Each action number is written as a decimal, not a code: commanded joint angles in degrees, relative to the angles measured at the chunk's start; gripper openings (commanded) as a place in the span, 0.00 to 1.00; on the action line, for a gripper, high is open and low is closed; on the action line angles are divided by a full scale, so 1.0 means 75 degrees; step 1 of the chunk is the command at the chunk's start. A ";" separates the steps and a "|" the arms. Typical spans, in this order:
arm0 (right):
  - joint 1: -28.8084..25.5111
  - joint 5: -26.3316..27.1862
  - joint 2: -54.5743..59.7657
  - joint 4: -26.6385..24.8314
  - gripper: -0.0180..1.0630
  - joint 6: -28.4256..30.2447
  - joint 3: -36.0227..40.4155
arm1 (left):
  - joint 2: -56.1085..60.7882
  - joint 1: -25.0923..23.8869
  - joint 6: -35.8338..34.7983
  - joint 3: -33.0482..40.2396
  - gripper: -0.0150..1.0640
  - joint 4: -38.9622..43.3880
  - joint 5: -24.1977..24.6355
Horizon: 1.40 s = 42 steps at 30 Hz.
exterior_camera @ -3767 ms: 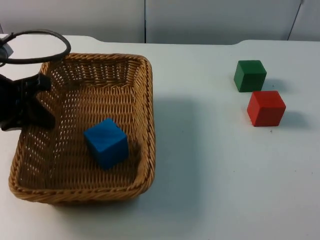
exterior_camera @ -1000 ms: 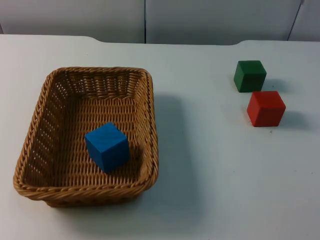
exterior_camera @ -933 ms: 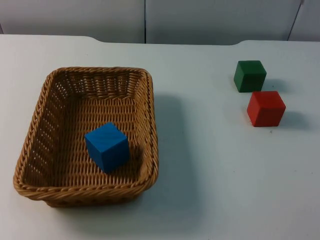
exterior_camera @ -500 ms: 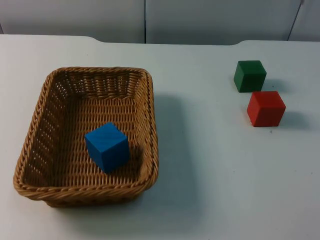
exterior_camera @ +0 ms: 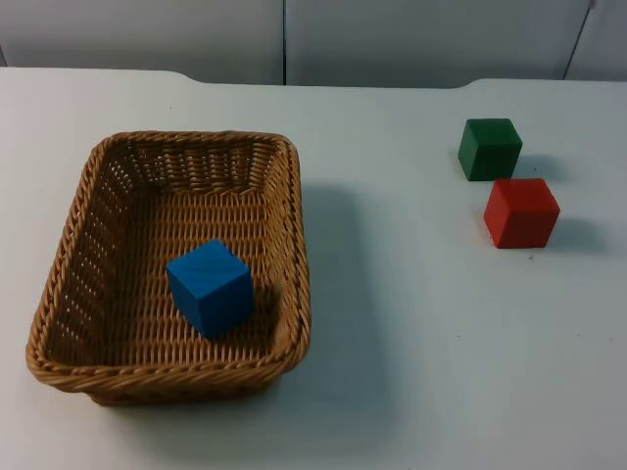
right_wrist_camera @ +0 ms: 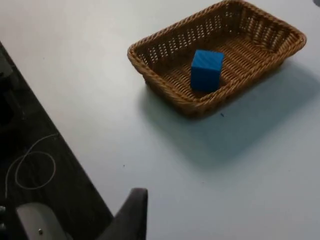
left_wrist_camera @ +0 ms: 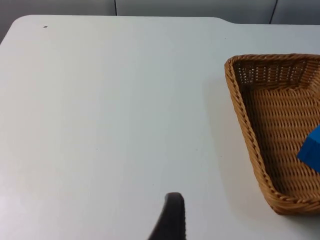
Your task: Pick up the basket with the left hand and place the blue cube into the basket with the right hand.
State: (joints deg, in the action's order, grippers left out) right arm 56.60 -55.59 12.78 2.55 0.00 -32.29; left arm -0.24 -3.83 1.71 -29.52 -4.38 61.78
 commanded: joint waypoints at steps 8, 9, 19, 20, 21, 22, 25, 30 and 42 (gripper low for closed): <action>0.0010 -0.0174 -0.1704 -0.0340 0.98 0.0197 0.0203 | 0.0032 0.0001 -0.0042 0.0014 0.70 0.0015 -0.0019; 0.0010 -0.0174 -0.1704 -0.0340 0.98 0.0182 0.0203 | 0.0032 0.0001 -0.0042 0.0014 0.70 0.0015 -0.0019; -0.0019 -0.0830 -0.1704 0.0029 0.98 -0.0350 0.0417 | 0.0032 0.0001 -0.0029 0.0027 0.80 -0.0001 -0.0019; -0.0019 -0.0830 -0.1704 0.0097 0.98 -0.0436 0.0417 | 0.0032 0.0001 -0.0029 0.0027 0.81 -0.0001 -0.0019; -0.0019 -0.0830 -0.1704 0.0136 0.98 -0.0493 0.0417 | 0.0032 0.0001 -0.0029 0.0027 0.81 -0.0001 -0.0019; -0.0019 -0.0830 -0.1704 0.0192 0.98 -0.0559 0.0417 | 0.0032 0.0001 -0.0029 0.0027 0.82 -0.0001 -0.0019; -0.0019 -0.0830 -0.1704 0.0223 0.98 -0.0577 0.0417 | 0.0032 0.0001 -0.0029 0.0027 0.82 -0.0001 -0.0019; -0.0019 -0.0830 -0.1704 0.0223 0.98 -0.0577 0.0417 | 0.0032 0.0001 -0.0029 0.0027 0.82 -0.0001 -0.0019; -0.0019 -0.0830 -0.1704 -0.0141 0.98 0.0000 0.0417 | 0.0032 0.0001 -0.0029 0.0027 0.82 -0.0001 -0.0019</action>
State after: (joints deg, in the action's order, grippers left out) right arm 56.60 -62.11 0.25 2.02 -1.31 -29.60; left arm -0.24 -3.83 1.71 -29.52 -4.38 61.78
